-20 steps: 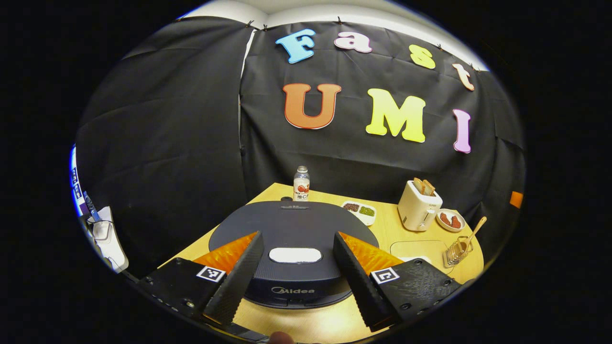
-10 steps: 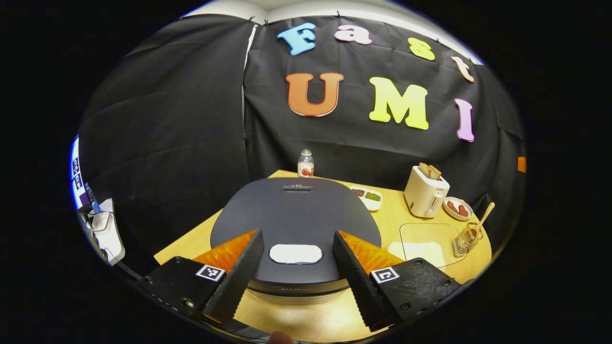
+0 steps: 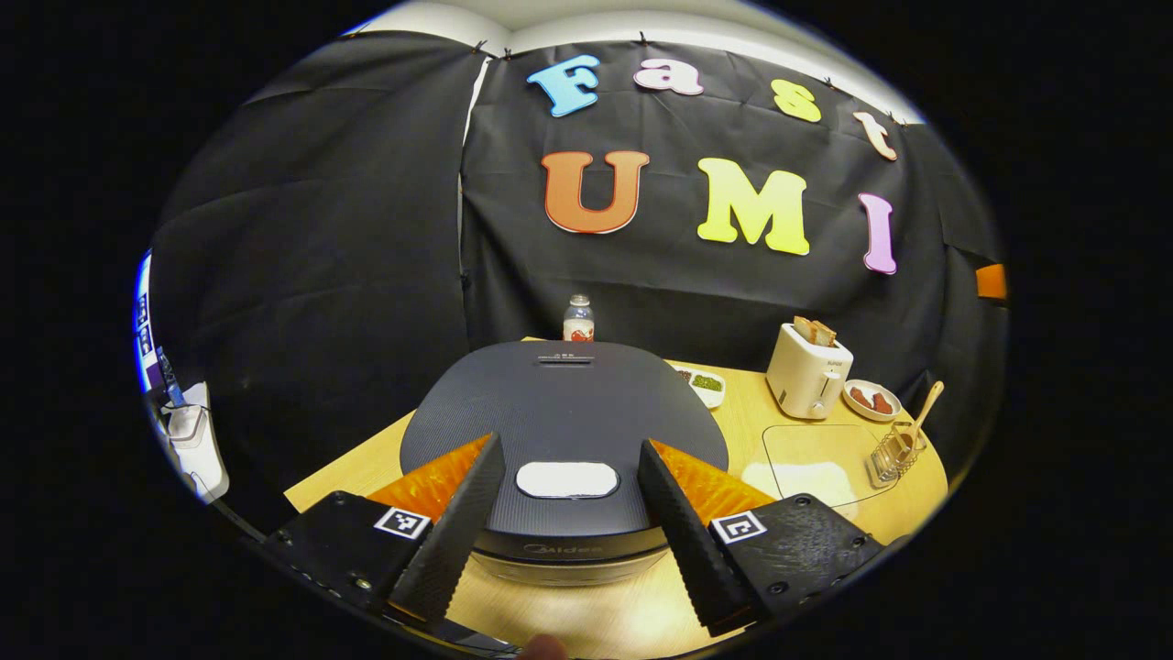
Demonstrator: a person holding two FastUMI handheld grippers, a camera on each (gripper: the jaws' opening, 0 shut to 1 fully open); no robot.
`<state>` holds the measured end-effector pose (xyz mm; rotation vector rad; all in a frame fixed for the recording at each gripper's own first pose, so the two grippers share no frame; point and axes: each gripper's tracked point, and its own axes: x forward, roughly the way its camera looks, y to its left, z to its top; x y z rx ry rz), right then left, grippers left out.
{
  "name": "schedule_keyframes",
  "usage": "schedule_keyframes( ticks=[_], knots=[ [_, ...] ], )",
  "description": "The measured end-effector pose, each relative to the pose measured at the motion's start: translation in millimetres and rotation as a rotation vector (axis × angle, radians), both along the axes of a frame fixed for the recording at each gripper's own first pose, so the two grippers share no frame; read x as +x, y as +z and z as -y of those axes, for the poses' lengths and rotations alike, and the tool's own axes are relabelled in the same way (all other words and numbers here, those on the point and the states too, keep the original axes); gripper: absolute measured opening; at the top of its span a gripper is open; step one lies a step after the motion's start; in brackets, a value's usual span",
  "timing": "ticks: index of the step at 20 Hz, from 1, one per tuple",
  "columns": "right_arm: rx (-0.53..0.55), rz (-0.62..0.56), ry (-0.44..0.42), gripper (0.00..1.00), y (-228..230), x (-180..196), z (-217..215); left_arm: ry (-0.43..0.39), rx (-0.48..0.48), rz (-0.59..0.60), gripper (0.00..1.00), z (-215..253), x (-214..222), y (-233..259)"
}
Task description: Close the left gripper, press the button to open the rice cooker; take a wooden spoon from the chopstick holder with the right hand, scoop a spoonful of rice and pour it into the rice cooker, then put the wooden spoon back into the chopstick holder.
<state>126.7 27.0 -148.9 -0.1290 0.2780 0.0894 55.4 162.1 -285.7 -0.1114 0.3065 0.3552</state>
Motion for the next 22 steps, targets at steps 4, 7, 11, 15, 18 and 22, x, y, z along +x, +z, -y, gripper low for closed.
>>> schedule_keyframes(
  ticks=[4,7,11,15,18,22],
  knots=[
    [0.034,0.023,0.042,1.0,7.1,-9.8,-24.0,-0.027,0.019,-0.005,0.96,-0.5,0.6,2.0],
    [0.039,0.036,0.039,1.0,9.8,-17.9,-35.1,-0.052,-0.026,0.036,0.95,-1.2,-2.2,12.5],
    [0.056,0.053,0.031,1.0,12.6,-34.8,-49.7,-0.077,-0.039,0.066,0.95,-3.2,-10.1,33.9],
    [0.073,0.096,0.041,1.0,24.5,-50.3,-51.2,-0.136,0.04,0.129,0.95,10.0,-26.5,83.5],
    [0.086,0.123,0.027,1.0,34.0,-57.7,-33.2,-0.174,0.068,0.198,0.95,37.7,-50.6,126.6],
    [0.118,0.153,0.018,1.0,51.6,-71.7,-2.1,-0.209,0.083,0.283,0.94,85.5,-71.4,194.1]
  ],
)
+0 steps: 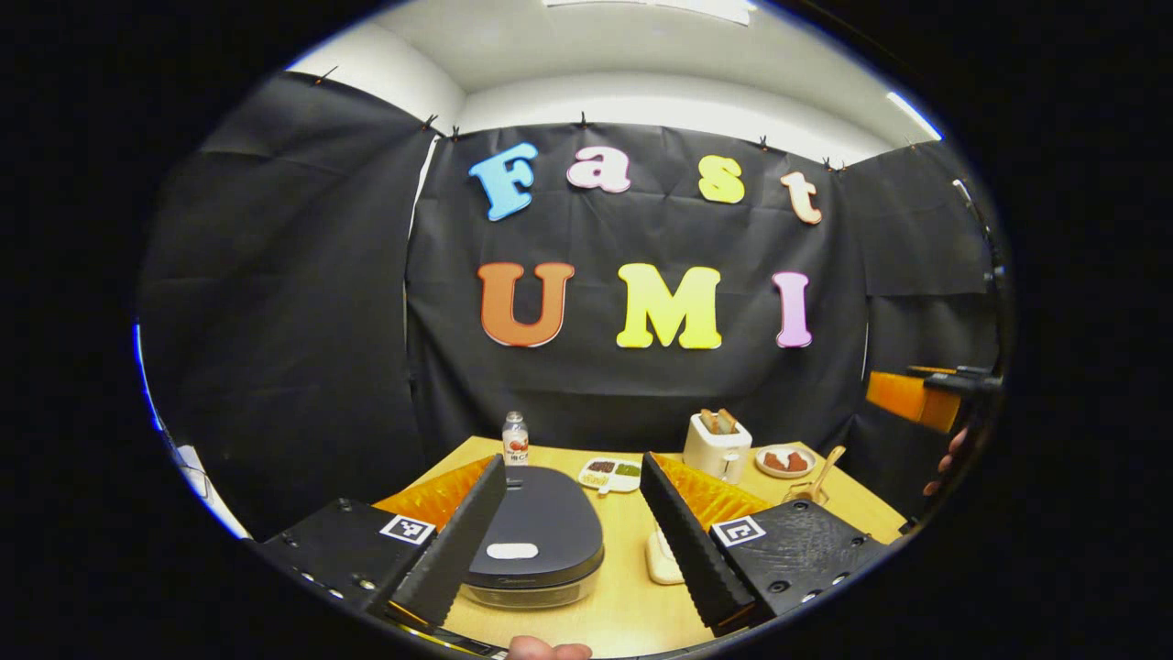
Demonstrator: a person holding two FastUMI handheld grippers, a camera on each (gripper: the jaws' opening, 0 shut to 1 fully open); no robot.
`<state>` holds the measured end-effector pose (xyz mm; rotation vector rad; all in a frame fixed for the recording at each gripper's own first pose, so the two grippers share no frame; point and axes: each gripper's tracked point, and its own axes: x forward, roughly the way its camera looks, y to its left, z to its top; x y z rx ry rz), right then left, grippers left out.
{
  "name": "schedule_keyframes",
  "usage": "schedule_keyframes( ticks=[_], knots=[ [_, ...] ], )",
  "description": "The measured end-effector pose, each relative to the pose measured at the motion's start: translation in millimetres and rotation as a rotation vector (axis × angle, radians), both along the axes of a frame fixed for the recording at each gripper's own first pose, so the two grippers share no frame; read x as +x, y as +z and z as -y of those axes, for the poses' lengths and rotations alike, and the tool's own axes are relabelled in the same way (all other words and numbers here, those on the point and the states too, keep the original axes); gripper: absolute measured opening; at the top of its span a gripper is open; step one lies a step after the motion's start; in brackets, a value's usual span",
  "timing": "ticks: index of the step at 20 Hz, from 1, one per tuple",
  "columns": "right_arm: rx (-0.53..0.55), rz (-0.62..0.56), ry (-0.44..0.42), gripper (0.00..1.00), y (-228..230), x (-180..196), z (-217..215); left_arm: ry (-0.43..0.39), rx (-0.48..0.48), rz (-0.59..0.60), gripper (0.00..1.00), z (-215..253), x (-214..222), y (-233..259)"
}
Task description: Close the left gripper, press the button to open the rice cooker; take a wooden spoon from the chopstick holder with the right hand, scoop a spoonful of rice and pour it into the rice cooker, then put the wooden spoon back into the chopstick holder.
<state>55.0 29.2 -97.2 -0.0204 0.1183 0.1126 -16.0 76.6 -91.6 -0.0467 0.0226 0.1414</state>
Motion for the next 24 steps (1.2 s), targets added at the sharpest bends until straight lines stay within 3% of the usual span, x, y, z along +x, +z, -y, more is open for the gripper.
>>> schedule_keyframes(
  ticks=[6,10,12,13,16,19,24],
  knots=[
    [0.095,-0.001,0.034,0.95,17.0,-24.7,36.1,-0.014,-0.022,0.068,0.94,67.5,-22.1,69.3],
    [0.086,0.018,0.042,0.98,39.0,-37.1,54.6,-0.024,-0.02,0.083,0.94,93.7,-35.3,86.3],
    [0.071,0.037,0.038,0.94,51.3,-42.9,60.2,-0.035,-0.022,0.082,0.94,101.7,-38.7,89.1],
    [0.067,0.045,0.037,0.98,57.4,-45.6,61.0,-0.04,-0.027,0.079,0.94,104.8,-41.0,90.5],
    [0.066,0.045,0.041,0.94,64.6,-59.7,53.3,-0.044,-0.013,0.07,0.94,106.9,-43.9,94.3],
    [0.069,0.049,0.048,0.98,64.8,-70.0,40.2,-0.05,0.021,0.067,0.94,105.6,-50.0,91.6],
    [0.056,0.039,0.062,0.95,61.5,-82.6,19.5,-0.066,0.044,0.058,0.94,98.8,-56.8,92.0]
  ],
)
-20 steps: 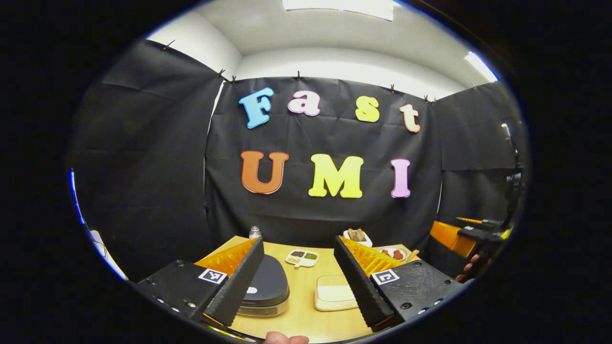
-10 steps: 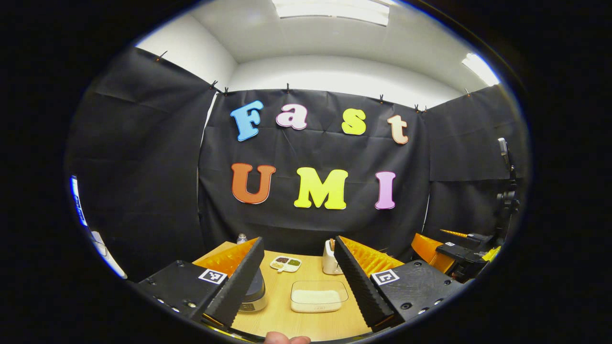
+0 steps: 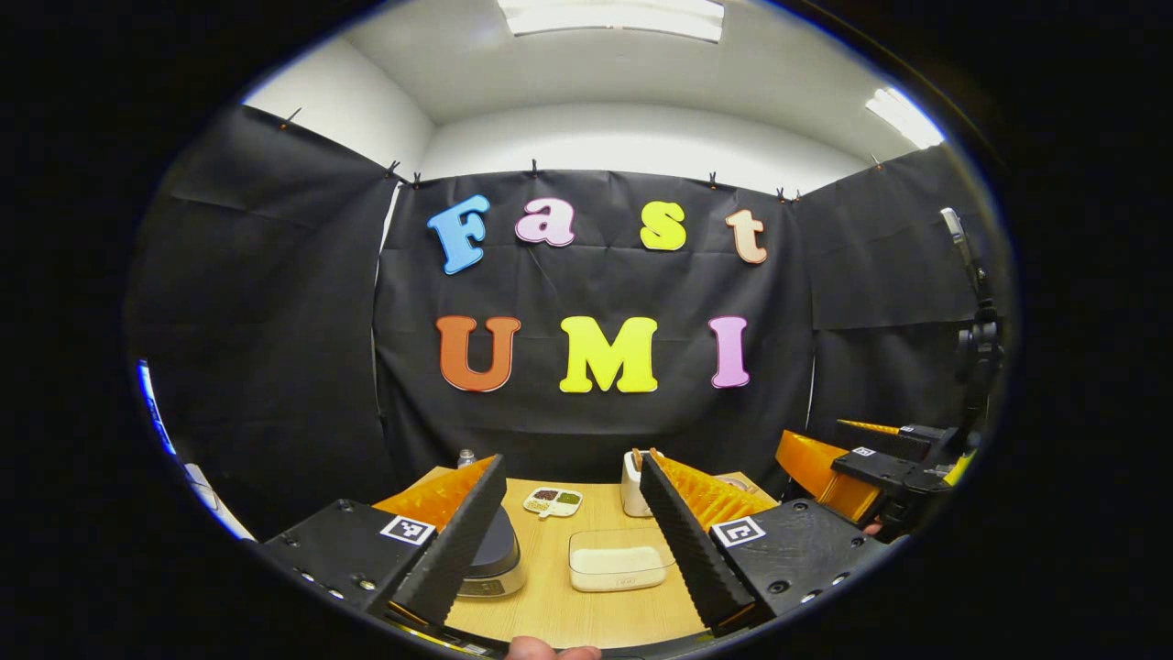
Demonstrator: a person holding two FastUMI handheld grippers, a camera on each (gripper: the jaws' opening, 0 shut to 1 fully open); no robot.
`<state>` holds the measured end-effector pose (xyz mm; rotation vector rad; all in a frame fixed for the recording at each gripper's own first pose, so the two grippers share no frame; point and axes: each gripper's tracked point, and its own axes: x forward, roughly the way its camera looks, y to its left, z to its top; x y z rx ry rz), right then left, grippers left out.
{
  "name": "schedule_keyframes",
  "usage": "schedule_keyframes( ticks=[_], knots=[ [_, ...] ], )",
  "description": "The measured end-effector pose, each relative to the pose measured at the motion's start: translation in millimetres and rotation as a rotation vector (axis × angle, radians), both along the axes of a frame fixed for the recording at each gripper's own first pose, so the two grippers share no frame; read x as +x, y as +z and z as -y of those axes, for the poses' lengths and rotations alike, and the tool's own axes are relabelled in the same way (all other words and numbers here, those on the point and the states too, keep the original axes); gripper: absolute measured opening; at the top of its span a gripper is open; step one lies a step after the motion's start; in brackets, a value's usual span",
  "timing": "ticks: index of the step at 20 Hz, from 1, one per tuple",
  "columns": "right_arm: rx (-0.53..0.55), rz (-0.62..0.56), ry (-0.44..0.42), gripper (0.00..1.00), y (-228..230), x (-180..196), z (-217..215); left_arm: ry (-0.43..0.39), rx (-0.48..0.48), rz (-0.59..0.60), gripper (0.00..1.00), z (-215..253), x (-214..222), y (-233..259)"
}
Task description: Close the left gripper, press the button to open the rice cooker; take a wooden spoon from the chopstick holder with the right hand, scoop a spoonful of rice and pour it into the rice cooker, then put the wooden spoon back into the chopstick holder.
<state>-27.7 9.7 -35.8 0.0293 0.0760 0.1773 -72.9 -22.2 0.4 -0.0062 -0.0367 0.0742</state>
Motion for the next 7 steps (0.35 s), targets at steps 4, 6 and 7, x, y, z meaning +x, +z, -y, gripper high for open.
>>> schedule_keyframes(
  ticks=[4,6,7],
  knots=[
    [-0.009,0.004,-0.011,0.95,1.8,-5.0,-6.6,-0.009,-0.005,0.0,0.94,-5.5,-4.4,0.4],
    [-0.009,0.004,-0.013,0.95,1.7,-7.2,-9.9,-0.01,0.004,0.001,0.84,-10.0,-6.2,2.0],
    [-0.007,0.002,-0.013,0.95,1.5,-8.5,-11.7,-0.011,0.008,0.001,0.94,-11.7,-7.1,1.5]
  ],
)
